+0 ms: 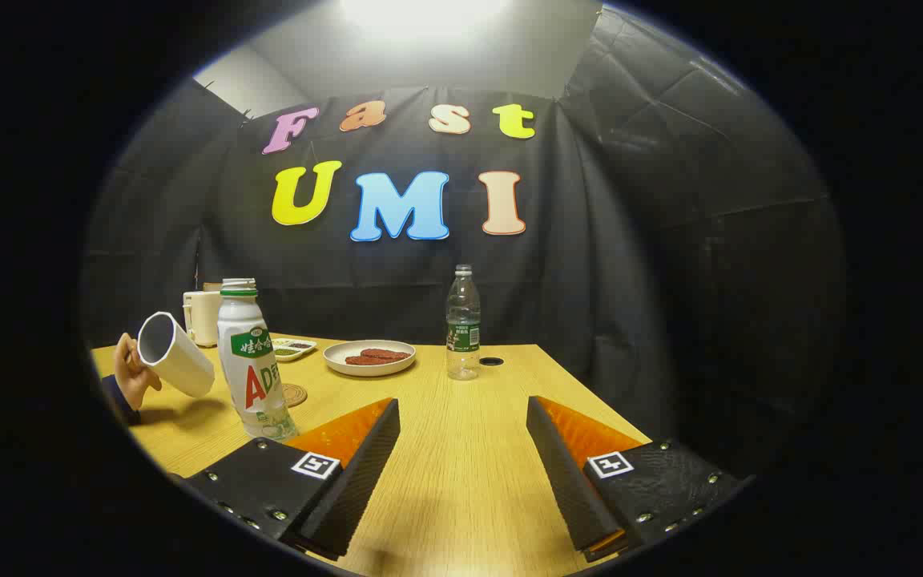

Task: Take the bottle from table, then pour the juice into the cup, finally place the bottle on the coaster

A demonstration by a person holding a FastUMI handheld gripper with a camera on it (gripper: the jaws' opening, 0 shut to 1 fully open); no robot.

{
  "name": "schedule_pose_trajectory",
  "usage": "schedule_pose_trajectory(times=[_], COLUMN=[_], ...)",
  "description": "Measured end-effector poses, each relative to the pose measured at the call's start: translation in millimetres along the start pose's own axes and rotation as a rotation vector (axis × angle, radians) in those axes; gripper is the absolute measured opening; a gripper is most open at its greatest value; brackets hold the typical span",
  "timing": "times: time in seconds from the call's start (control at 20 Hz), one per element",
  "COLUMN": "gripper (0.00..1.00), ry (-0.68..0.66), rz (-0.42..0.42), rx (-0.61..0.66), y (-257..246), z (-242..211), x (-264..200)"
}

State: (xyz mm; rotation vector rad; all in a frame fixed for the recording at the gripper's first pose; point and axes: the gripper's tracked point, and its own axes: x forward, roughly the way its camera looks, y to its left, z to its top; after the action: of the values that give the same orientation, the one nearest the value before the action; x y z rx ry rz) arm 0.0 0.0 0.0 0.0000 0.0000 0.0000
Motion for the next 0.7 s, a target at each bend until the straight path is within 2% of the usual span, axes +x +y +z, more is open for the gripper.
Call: schedule_pose_trajectory(times=[0.7], gripper=[0.97], ry=[0.005], rz=[0.000], rx=[0.001], y=[-0.2], z=[-1.0], x=[0.4])
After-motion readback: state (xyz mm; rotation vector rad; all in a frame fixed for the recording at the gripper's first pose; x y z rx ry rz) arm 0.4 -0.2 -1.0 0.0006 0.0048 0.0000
